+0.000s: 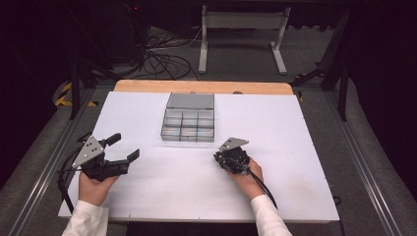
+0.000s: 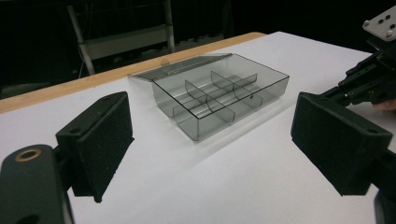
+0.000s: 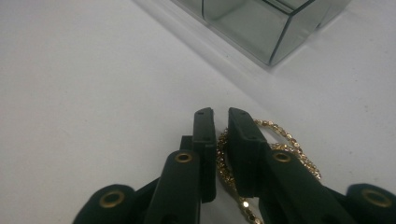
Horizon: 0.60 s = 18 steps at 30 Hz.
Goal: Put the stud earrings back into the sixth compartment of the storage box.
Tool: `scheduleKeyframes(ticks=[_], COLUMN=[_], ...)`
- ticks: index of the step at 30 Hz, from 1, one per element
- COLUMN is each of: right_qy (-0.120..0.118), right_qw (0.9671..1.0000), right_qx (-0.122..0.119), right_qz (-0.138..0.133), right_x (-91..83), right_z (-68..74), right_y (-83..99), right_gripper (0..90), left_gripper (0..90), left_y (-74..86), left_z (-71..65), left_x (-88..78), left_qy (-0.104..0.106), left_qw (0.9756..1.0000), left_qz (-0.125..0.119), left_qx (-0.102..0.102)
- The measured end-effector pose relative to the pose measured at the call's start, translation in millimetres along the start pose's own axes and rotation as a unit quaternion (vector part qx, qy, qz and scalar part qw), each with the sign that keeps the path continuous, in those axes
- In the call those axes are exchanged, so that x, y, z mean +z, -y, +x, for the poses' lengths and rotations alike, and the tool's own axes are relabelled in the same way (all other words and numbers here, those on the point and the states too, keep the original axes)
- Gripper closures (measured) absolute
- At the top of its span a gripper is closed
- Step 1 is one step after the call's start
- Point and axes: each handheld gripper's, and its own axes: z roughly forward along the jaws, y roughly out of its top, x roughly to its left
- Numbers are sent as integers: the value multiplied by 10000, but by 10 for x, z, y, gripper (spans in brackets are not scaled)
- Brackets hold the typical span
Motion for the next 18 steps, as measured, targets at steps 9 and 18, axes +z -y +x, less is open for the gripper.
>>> scheduleKeyframes(ticks=[9, 18], right_qy=[-50, 10], right_qw=[10000, 9995], right_qx=[73, 5], right_qz=[-21, -326], right_x=[-4, -94], right_z=[-23, -18], right_y=[-6, -78], right_gripper=[869, 869], left_gripper=[134, 134], left_y=[3, 4], left_z=[-2, 2], left_x=[4, 8], left_qy=[13, 16], left_qw=[10000, 10000], left_qz=[33, 6], left_qx=[8, 13])
